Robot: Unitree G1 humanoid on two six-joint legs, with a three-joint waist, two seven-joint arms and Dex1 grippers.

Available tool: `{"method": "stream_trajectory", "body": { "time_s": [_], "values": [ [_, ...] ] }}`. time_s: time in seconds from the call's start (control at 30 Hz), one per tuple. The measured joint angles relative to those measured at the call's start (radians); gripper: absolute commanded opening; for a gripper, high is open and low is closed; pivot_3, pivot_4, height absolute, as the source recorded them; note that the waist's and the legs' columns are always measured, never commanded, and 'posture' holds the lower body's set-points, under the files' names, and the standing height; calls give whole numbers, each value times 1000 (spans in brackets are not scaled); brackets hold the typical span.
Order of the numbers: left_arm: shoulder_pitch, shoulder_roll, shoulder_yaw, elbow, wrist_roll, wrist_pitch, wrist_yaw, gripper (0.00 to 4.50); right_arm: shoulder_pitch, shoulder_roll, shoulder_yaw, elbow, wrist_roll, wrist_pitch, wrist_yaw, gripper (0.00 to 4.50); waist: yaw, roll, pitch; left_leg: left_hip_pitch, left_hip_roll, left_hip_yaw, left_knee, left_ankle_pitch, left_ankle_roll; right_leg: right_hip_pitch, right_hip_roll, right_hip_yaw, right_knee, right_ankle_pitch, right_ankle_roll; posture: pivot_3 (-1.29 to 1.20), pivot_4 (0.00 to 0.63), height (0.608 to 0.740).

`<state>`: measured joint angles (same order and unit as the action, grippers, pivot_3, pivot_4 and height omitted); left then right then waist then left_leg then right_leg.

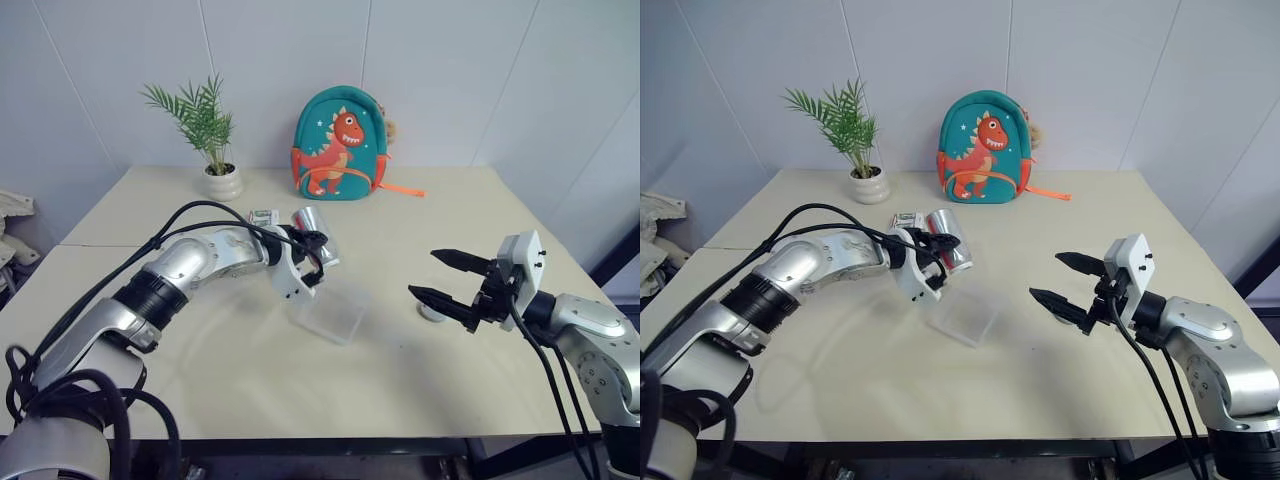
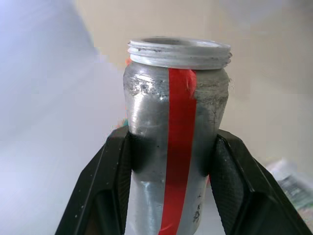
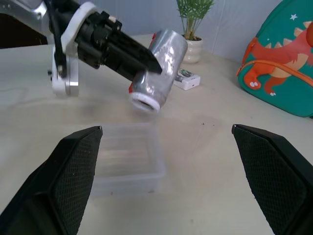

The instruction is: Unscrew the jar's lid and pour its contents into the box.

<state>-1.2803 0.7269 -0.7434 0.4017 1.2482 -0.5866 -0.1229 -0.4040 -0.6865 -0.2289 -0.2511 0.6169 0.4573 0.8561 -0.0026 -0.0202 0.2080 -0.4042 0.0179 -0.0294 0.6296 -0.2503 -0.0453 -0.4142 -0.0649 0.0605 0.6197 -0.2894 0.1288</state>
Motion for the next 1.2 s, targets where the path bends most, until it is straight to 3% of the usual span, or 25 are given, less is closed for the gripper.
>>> {"method": "stream_trajectory", "body": {
  "time_s": [0.2, 0.33, 0.53, 0.67, 0.8, 1.0, 1.1, 1.2],
  "values": [
    [-32, -44, -44, -36, 175, 13, 126, 1882, -9, 63, 21, 24, -9, -19, -29, 4485, -2, 0, 0, 0, 0, 0, 0, 0, 0, -1, 0, 0, 1, 0, 0, 0, 150, 740],
    [-27, -24, -59, -40, 244, 14, 144, 1882, -14, 79, 29, 42, -17, -26, -34, 4485, -4, 0, 0, 1, 0, 0, 1, 0, 0, -1, 0, 0, 5, 0, 0, 0, 150, 740],
    [17, -17, -24, -80, 191, 9, 94, 1882, -59, 98, 30, 97, -25, -48, -32, 4485, 0, 0, 0, 1, 0, 0, 3, 1, 0, -1, 0, 0, 7, 0, 0, 0, 150, 740],
    [70, -17, 67, -74, 45, 19, -5, 1882, -59, 99, 30, 99, -25, -52, -22, 4485, -2, 0, 0, 1, 0, 0, 3, 1, 0, -2, 0, 1, 8, 0, 0, 0, 150, 740],
    [169, -47, 268, -77, -268, 131, -196, 1882, -61, 99, 35, 100, -25, -54, -12, 4485, -4, 0, 0, 1, 0, 1, 4, 1, 0, -2, 0, 1, 9, 0, 0, 0, 150, 740],
    [384, -188, 590, -198, -746, 612, -511, 1882, -87, 99, 64, 101, -23, -42, 7, 4485, -6, 0, 0, 1, 1, 0, 8, 1, 0, -2, 0, 1, 14, 0, 0, 0, 150, 740],
    [460, -247, 736, -280, -913, 851, -544, 1882, -106, 99, 69, 101, -22, -41, 16, 4485, -10, 0, 0, 1, 1, -2, 12, 1, 0, -2, 1, 0, 16, 0, -1, 0, 150, 740],
    [481, -350, 961, -324, -1088, 1103, -470, 1882, -130, 99, 83, 109, -22, -37, 32, 4485, -14, 0, 0, 0, 1, -4, 17, 1, 0, -1, 1, -1, 20, 0, -1, 0, 150, 740]
  ]
}}
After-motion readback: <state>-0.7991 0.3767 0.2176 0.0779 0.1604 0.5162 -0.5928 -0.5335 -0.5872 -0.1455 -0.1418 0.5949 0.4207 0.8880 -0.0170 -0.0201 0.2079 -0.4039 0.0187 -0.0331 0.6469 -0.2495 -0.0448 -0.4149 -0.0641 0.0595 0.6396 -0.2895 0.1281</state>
